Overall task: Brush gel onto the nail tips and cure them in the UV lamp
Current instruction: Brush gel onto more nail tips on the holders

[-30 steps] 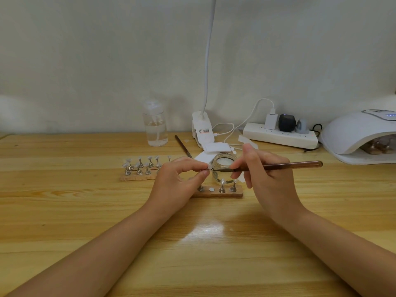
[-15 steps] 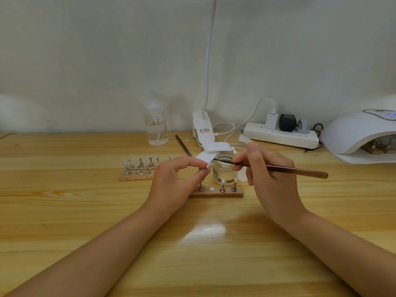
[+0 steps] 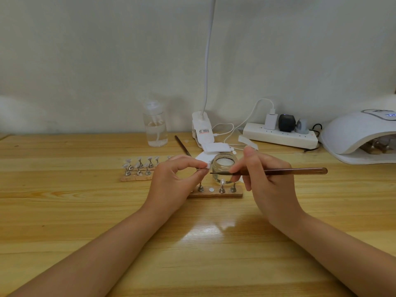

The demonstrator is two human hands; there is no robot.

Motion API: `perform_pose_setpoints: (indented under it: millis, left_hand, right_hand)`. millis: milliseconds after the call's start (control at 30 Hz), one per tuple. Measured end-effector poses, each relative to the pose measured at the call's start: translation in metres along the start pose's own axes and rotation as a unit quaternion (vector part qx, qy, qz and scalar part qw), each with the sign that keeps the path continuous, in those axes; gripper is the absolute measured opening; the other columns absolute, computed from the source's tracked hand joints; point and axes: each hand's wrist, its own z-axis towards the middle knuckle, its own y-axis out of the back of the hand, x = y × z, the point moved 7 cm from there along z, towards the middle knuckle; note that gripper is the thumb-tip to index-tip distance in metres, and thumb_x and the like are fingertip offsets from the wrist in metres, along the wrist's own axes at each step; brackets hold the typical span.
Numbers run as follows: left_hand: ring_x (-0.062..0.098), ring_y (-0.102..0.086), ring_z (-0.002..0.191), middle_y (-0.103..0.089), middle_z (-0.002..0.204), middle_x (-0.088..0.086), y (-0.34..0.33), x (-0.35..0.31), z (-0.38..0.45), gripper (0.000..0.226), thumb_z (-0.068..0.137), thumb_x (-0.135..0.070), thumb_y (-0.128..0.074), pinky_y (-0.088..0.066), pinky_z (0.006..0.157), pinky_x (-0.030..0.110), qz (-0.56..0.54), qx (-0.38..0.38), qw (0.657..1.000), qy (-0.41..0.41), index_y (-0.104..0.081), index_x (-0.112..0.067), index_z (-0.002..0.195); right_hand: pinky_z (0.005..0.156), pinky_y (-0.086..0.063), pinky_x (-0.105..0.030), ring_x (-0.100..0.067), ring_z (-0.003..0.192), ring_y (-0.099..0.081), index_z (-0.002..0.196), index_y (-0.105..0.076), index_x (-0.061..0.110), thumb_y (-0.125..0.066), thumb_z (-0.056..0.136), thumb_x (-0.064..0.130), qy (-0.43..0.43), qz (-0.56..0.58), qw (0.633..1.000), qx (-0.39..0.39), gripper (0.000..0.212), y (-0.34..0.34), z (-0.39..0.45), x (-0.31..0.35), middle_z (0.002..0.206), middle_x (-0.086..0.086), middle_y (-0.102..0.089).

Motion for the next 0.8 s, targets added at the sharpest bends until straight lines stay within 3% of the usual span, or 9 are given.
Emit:
perform_pose_setpoints:
  millis: [133,333,533,633,800]
  left_hand:
    - [0.008,-0.062,0.08,-0.066,0.078,-0.01,-0.0005,-0.0003,0.0006,0.018,0.072,-0.011,-0.073,-0.049,0.076,0.035,0.003,0.001,1.0,-0.004,-0.069,-0.027,0.076]
    - [0.008,-0.062,0.082,-0.067,0.08,-0.011,-0.0001,0.0,-0.0004,0.016,0.073,-0.011,-0.073,-0.051,0.08,0.039,0.008,0.001,1.0,0.004,-0.07,-0.026,0.076]
    - [-0.005,-0.06,0.08,-0.066,0.074,-0.019,-0.0001,0.0012,0.0001,0.021,0.072,-0.011,-0.074,-0.049,0.077,0.025,0.009,-0.002,1.0,0.01,-0.068,-0.031,0.071]
    - [-0.008,-0.06,0.08,-0.066,0.071,-0.025,-0.0006,0.0025,-0.0004,0.021,0.071,-0.014,-0.074,-0.048,0.076,0.019,0.011,0.002,1.0,0.017,-0.067,-0.033,0.07]
    - [-0.007,-0.061,0.08,-0.067,0.074,-0.019,-0.0014,0.0022,-0.0002,0.019,0.071,-0.015,-0.074,-0.05,0.076,0.017,0.009,0.006,1.0,0.013,-0.068,-0.032,0.071]
  right_hand:
    - [0.057,-0.041,-0.007,0.002,0.05,-0.056,0.068,-0.066,0.017,-0.045,0.092,0.032,-0.01,-0.001,1.0,-0.019,0.035,0.0032,0.0021,-0.0013,0.056,0.007,-0.062]
    - [0.058,-0.042,-0.007,0.003,0.05,-0.056,0.071,-0.067,0.016,-0.044,0.084,0.033,-0.019,-0.009,1.0,0.01,0.031,-0.0028,-0.0001,-0.001,0.06,0.009,-0.063]
    - [0.05,-0.042,-0.012,0.0,0.041,-0.05,0.062,-0.067,0.013,-0.045,0.081,0.039,-0.044,0.024,0.999,-0.002,0.039,-0.0015,-0.0004,-0.0027,0.049,0.001,-0.06]
    - [0.054,-0.041,-0.009,0.0,0.043,-0.052,0.065,-0.067,0.014,-0.044,0.083,0.037,-0.034,0.028,0.999,-0.021,0.038,0.0029,0.001,-0.0019,0.052,0.001,-0.062]
    - [0.063,-0.044,-0.008,0.004,0.048,-0.055,0.07,-0.067,0.017,-0.043,0.082,0.039,-0.053,0.01,0.998,-0.024,0.034,0.0014,0.0011,-0.0069,0.058,0.008,-0.065]
